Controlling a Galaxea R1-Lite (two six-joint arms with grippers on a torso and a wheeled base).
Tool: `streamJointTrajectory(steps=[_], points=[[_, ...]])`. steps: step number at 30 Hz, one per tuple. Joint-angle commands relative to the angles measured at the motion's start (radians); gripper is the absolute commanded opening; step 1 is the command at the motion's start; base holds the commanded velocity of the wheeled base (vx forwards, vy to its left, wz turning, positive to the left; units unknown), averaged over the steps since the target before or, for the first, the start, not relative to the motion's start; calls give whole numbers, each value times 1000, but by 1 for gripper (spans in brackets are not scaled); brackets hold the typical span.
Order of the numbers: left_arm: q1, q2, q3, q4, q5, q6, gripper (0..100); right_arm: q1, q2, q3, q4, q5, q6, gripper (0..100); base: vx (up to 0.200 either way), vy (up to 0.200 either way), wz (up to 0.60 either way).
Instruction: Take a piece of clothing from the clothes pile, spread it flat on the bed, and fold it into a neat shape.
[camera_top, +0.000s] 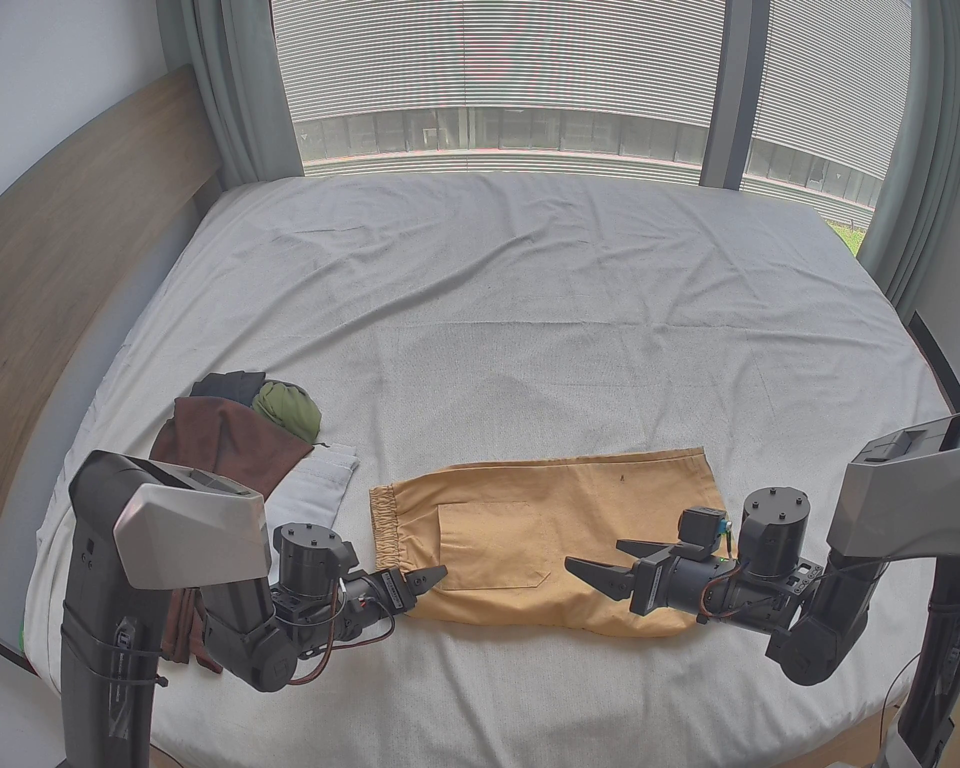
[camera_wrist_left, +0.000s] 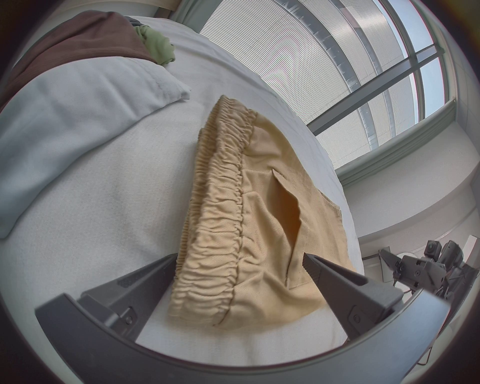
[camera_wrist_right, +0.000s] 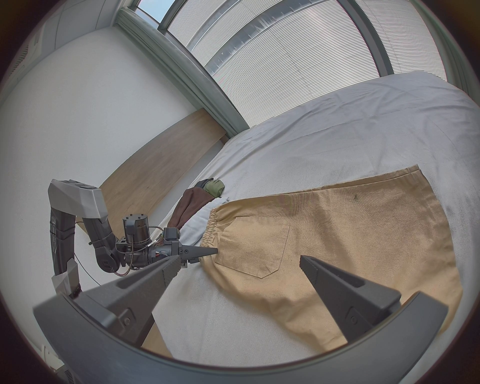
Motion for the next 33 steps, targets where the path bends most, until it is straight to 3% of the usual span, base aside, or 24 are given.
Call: streamJointTrajectory(steps=[1,9,22,23,33], points=[[-14,-11,-37,12,3,-20,100,1,2,1,0,0,0,100,0,0,0],[-14,-43,-74,43,5,-107,100,6,2,1,-2,0,0,100,0,0,0],[-12,-36,-86,51,5,-121,100,7,3,1,-2,0,0,100,0,0,0],[-11,-36,-86,52,5,-123,0,9,3,1,-2,0,0,100,0,0,0],[32,-42,-69,51,8,-124,0,10,9,4,-2,0,0,100,0,0,0]])
